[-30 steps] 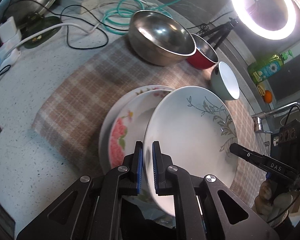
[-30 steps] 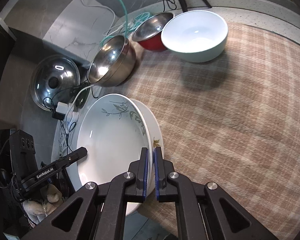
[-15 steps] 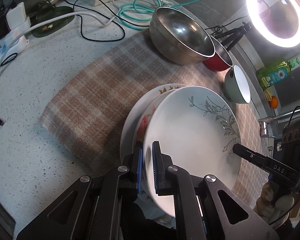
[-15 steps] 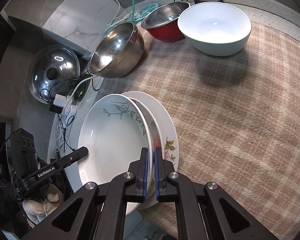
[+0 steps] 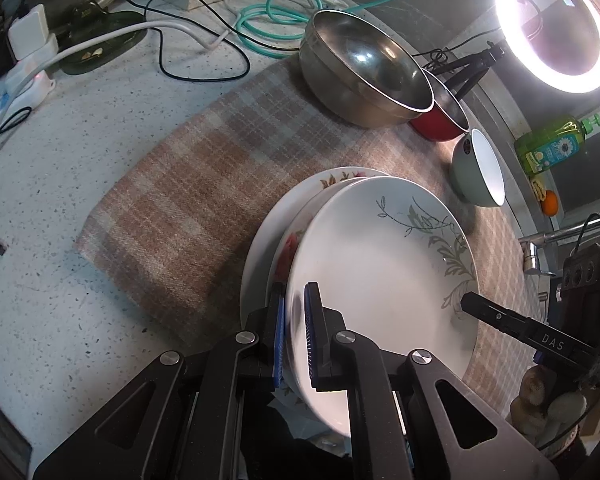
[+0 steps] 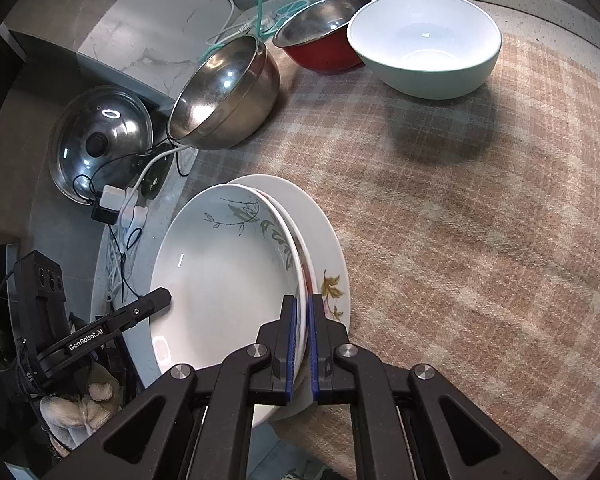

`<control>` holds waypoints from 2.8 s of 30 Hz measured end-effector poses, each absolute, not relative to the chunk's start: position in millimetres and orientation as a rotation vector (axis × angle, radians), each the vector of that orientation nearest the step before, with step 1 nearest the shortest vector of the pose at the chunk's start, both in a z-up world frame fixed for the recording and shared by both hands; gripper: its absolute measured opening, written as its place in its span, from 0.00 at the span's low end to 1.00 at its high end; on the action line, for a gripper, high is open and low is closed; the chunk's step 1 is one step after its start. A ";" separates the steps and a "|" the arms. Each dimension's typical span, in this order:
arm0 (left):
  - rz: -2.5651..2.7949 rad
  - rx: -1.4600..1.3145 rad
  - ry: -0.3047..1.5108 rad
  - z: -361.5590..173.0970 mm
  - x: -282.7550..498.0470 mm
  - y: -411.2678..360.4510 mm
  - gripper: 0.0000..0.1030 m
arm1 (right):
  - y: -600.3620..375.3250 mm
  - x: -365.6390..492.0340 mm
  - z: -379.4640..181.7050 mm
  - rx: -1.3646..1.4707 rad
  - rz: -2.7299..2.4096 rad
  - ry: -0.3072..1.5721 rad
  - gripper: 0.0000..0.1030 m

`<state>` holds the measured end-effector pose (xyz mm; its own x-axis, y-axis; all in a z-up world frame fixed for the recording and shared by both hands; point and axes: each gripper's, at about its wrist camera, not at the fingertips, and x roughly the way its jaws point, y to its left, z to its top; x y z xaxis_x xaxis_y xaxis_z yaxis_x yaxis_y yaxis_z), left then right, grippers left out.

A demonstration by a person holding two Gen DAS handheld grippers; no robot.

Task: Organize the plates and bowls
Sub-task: 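Lower the white plate with both grippers onto the stacked rose plates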

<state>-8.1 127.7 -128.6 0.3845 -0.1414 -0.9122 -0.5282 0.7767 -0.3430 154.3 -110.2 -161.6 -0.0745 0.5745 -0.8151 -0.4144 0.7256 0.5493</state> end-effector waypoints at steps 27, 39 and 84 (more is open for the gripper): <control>0.257 -0.655 1.177 -129.6 -6.9 127.9 0.07 | -99.9 152.3 -160.5 0.066 0.809 1.407 0.06; 0.262 -0.627 1.178 -128.5 -6.5 124.7 0.07 | -98.8 150.4 -160.8 0.055 0.816 1.411 0.08; 0.271 -0.603 1.180 -129.3 -11.4 130.1 0.08 | -98.9 144.6 -158.6 0.068 0.821 1.416 0.09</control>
<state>-11.4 130.1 -129.3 0.3720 -0.1088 -0.9218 -0.5003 0.8130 -0.2978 144.6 -98.9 -158.6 -0.0653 0.5382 -0.8403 -0.4617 0.7303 0.5036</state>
